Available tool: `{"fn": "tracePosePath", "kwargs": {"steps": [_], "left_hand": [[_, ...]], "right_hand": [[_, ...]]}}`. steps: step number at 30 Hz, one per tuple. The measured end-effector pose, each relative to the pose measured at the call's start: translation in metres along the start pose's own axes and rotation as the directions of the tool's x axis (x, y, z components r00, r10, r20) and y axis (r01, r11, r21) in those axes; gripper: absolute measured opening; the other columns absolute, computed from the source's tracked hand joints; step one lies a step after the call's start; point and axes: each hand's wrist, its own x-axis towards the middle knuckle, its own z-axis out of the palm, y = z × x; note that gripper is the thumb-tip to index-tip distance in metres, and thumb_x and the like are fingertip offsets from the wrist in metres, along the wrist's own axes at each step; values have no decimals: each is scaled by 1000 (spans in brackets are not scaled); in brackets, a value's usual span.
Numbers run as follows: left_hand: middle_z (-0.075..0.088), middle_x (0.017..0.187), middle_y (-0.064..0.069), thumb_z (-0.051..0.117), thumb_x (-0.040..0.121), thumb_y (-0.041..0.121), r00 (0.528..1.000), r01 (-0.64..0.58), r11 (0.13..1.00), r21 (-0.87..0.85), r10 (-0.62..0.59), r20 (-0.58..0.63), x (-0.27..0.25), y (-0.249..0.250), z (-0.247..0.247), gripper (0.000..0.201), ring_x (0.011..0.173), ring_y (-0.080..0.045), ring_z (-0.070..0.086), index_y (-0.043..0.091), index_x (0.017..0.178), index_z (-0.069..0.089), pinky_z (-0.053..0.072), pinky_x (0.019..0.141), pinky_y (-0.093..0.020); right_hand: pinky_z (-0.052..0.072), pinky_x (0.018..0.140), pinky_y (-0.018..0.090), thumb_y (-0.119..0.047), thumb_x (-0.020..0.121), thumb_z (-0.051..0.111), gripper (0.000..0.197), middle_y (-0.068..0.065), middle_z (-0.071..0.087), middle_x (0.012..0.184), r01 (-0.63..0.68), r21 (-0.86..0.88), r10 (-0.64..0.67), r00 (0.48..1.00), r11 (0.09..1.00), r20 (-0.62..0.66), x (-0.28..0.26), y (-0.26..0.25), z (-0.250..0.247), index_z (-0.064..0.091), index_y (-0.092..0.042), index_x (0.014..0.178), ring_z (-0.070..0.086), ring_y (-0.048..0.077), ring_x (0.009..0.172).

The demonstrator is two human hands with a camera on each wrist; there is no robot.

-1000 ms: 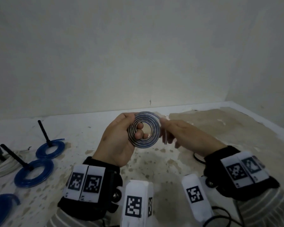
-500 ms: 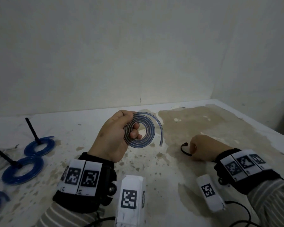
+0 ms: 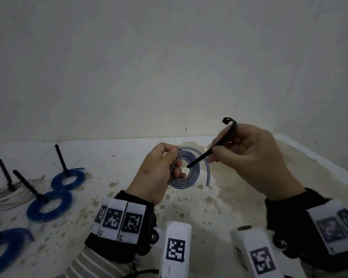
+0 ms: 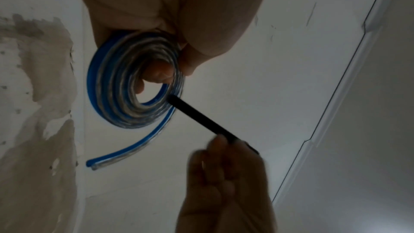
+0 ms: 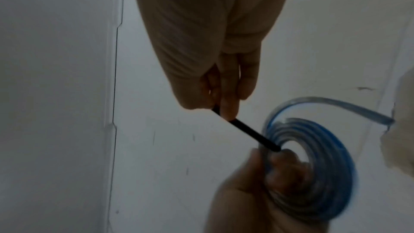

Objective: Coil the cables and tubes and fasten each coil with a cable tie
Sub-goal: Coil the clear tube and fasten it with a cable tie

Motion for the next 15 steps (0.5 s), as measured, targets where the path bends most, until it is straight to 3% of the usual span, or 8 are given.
{"fn": "tracePosePath", "kwargs": {"steps": [1, 3, 4, 9, 12, 15], "left_hand": [[45, 64, -6, 36, 99, 10, 1000, -5, 1000, -2, 5, 6, -1, 2, -1, 22, 43, -10, 38, 9, 83, 50, 43, 49, -23], [47, 63, -6, 36, 99, 11, 1000, -15, 1000, -6, 15, 21, -3, 6, -1, 21, 45, -10, 39, 9, 83, 50, 37, 48, -21], [48, 63, -6, 37, 99, 11, 999, -17, 1000, -11, 17, 31, -4, 8, -1, 20, 46, -10, 40, 9, 85, 51, 35, 48, -21], [49, 63, -7, 37, 99, 13, 998, -7, 1000, -14, 8, 66, -6, 9, 0, 20, 49, -12, 38, 9, 84, 49, 32, 46, -19], [52, 67, -9, 36, 99, 16, 998, -6, 1000, 18, 5, 70, -7, 10, 1, 23, 51, -13, 38, 10, 82, 50, 32, 47, -20], [53, 71, -8, 34, 100, 21, 998, -47, 996, 72, 44, 48, -8, 10, 0, 28, 47, -10, 37, 10, 83, 53, 32, 45, -19]], "right_hand": [[54, 62, 23, 8, 74, 66, 18, 1, 66, 64, 52, -140, -52, 999, 989, 1, 2, 4, 7, 61, -9, 72, 67, 13, 61], [48, 67, 14, -7, 72, 70, 11, -4, 64, 73, 194, -430, -180, 981, 882, 74, 4, 13, 19, 63, -16, 75, 60, 6, 72], [45, 70, 14, -11, 71, 68, 8, -3, 62, 80, 254, -497, -222, 967, 830, 125, 4, 19, 23, 64, -16, 76, 56, 6, 77], [39, 85, 5, -10, 73, 67, 5, 0, 54, 108, 268, -477, -237, 963, 837, 125, 9, 31, 31, 64, -11, 77, 52, 6, 102], [43, 77, 1, -9, 73, 66, 9, 3, 61, 101, 296, -492, -252, 955, 818, 156, 9, 31, 33, 67, -6, 81, 55, 6, 93], [47, 76, 6, -13, 74, 69, 17, 3, 66, 96, 296, -498, -246, 955, 815, 164, 8, 32, 35, 69, -6, 89, 58, 6, 85]]}}
